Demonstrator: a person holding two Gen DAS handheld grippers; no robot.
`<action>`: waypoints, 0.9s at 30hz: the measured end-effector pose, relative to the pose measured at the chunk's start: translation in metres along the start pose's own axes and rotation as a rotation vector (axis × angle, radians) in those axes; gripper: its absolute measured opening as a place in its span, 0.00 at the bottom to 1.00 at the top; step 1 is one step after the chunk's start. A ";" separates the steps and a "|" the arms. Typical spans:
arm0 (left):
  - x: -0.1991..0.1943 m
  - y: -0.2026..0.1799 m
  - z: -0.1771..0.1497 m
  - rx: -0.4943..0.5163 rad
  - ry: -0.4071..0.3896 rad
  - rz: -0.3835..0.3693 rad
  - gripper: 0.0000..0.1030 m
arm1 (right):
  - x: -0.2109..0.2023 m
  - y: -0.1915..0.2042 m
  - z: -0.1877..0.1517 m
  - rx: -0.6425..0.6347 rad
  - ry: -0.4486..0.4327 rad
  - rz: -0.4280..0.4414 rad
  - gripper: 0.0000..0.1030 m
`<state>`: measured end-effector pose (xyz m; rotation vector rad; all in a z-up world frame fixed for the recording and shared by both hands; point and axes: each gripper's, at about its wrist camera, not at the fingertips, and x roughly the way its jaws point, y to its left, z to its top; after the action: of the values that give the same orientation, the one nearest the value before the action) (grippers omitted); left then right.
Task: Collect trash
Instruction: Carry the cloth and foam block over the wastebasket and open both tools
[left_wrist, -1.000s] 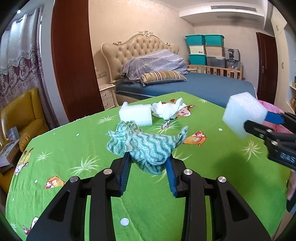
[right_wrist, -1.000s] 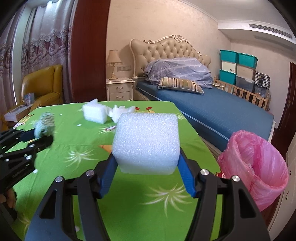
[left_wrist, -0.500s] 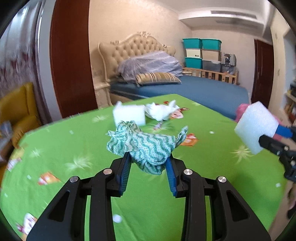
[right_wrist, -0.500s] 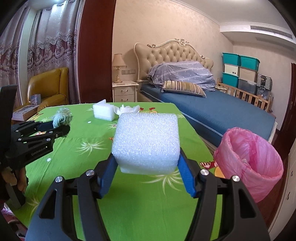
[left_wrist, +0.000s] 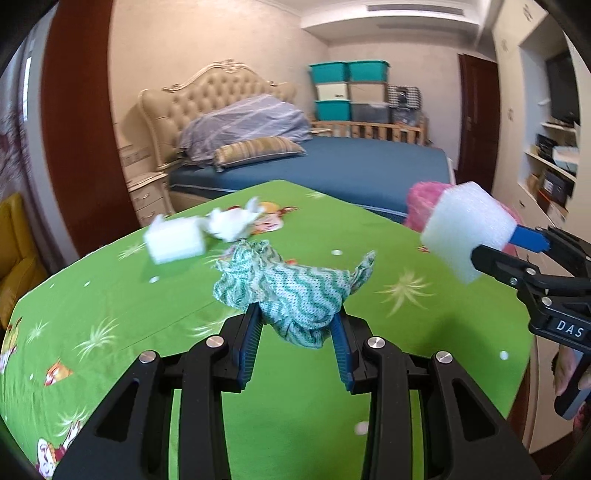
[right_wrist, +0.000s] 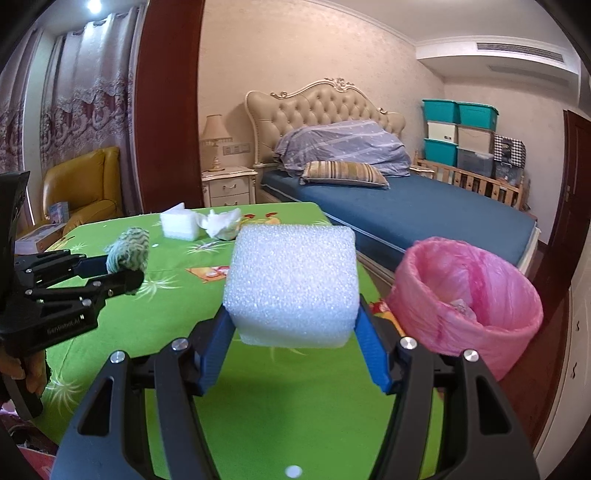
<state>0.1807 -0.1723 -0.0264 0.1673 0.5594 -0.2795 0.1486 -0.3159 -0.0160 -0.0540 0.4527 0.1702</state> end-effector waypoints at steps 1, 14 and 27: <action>0.001 -0.004 0.003 0.007 0.004 -0.011 0.33 | -0.002 -0.004 0.000 0.004 -0.003 -0.008 0.59; 0.035 -0.083 0.067 0.091 0.049 -0.199 0.34 | -0.027 -0.083 0.010 0.067 -0.047 -0.178 0.59; 0.098 -0.153 0.143 0.064 0.045 -0.324 0.34 | -0.032 -0.177 0.019 0.135 -0.054 -0.306 0.59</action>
<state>0.2845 -0.3718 0.0278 0.1448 0.6219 -0.6099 0.1598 -0.4937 0.0171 0.0143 0.3959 -0.1599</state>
